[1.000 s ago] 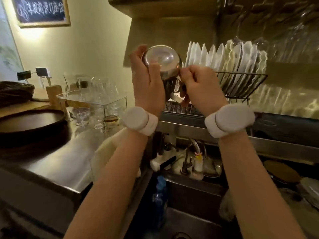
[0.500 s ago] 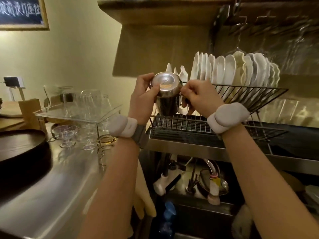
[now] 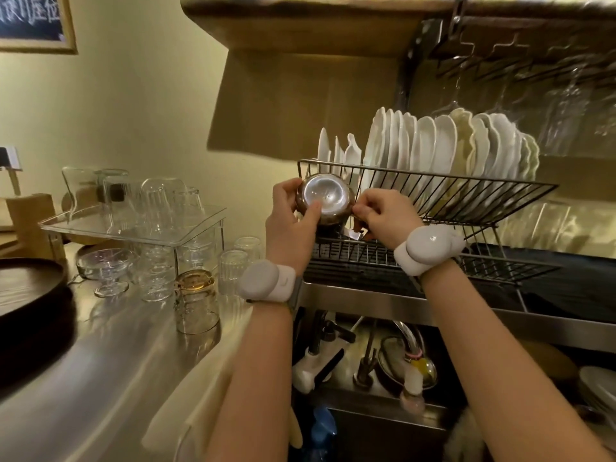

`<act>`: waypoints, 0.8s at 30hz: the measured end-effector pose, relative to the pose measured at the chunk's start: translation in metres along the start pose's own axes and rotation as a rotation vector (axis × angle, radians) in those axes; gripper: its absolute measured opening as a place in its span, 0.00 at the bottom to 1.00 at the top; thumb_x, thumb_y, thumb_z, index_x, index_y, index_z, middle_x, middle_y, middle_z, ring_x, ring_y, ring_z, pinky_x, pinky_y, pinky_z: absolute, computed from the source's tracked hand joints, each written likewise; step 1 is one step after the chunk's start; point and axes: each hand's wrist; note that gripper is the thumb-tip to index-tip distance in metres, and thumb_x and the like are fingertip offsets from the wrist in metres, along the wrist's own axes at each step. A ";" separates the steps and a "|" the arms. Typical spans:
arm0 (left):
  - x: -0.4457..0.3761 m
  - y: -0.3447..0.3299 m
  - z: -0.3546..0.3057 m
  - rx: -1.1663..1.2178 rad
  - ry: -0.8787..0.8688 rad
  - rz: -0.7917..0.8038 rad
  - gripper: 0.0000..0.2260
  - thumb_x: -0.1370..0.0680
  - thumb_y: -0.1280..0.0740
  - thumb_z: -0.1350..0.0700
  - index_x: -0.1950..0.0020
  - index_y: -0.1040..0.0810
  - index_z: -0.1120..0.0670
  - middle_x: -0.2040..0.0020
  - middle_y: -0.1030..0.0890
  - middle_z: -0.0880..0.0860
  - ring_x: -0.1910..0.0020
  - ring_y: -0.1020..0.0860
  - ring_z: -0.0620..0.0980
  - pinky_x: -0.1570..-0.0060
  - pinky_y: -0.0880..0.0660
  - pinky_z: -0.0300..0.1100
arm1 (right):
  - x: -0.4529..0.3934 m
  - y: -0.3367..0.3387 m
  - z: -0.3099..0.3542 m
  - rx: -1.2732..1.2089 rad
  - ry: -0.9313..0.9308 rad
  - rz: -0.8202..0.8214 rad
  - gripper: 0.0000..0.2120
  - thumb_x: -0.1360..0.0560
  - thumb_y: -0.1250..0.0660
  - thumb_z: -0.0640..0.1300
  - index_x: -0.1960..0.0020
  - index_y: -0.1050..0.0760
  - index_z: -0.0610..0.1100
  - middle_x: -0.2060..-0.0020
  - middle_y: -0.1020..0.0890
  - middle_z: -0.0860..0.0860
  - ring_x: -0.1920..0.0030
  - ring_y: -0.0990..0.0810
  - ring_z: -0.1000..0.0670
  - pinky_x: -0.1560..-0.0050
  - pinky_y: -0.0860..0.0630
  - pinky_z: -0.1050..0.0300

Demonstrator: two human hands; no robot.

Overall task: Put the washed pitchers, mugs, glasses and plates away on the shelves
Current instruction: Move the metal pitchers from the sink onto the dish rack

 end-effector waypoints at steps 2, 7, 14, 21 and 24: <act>0.003 -0.001 0.005 -0.025 -0.009 0.006 0.16 0.25 0.34 0.56 0.39 0.32 0.49 0.45 0.22 0.46 0.50 0.24 0.36 0.55 0.32 0.19 | -0.002 -0.002 -0.003 0.005 -0.018 0.008 0.09 0.22 0.38 0.43 0.61 0.25 0.44 0.71 0.21 0.54 0.60 0.18 0.46 0.48 0.21 0.44; 0.009 -0.003 0.019 0.025 0.054 0.040 0.26 0.28 0.29 0.51 0.34 0.37 0.47 0.36 0.25 0.47 0.45 0.27 0.35 0.53 0.33 0.19 | -0.007 -0.007 -0.008 0.011 -0.075 0.003 0.09 0.22 0.38 0.43 0.55 0.22 0.39 0.61 0.17 0.45 0.56 0.19 0.46 0.45 0.23 0.44; 0.022 -0.007 0.047 0.012 0.180 0.022 0.41 0.35 0.24 0.49 0.29 0.44 0.46 0.31 0.35 0.50 0.34 0.36 0.46 0.38 0.38 0.40 | -0.012 -0.014 -0.012 0.040 -0.081 -0.008 0.10 0.22 0.38 0.44 0.55 0.21 0.39 0.60 0.18 0.44 0.56 0.21 0.46 0.47 0.23 0.48; 0.022 -0.011 0.059 0.053 0.174 -0.014 0.44 0.35 0.24 0.51 0.27 0.47 0.46 0.29 0.35 0.48 0.36 0.38 0.40 0.38 0.41 0.37 | -0.020 -0.017 -0.015 0.116 -0.078 0.044 0.09 0.22 0.38 0.45 0.59 0.24 0.43 0.72 0.26 0.56 0.69 0.30 0.60 0.66 0.36 0.63; 0.020 -0.012 0.061 0.088 0.166 0.011 0.43 0.34 0.24 0.52 0.27 0.47 0.46 0.29 0.34 0.46 0.37 0.38 0.38 0.40 0.41 0.32 | -0.023 -0.018 -0.016 0.147 -0.065 0.071 0.09 0.22 0.38 0.45 0.60 0.27 0.43 0.71 0.27 0.55 0.69 0.30 0.59 0.71 0.37 0.67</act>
Point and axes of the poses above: each hand's wrist, its own x-axis away from the middle knuckle, its own y-axis out of the back of the hand, z = x × y
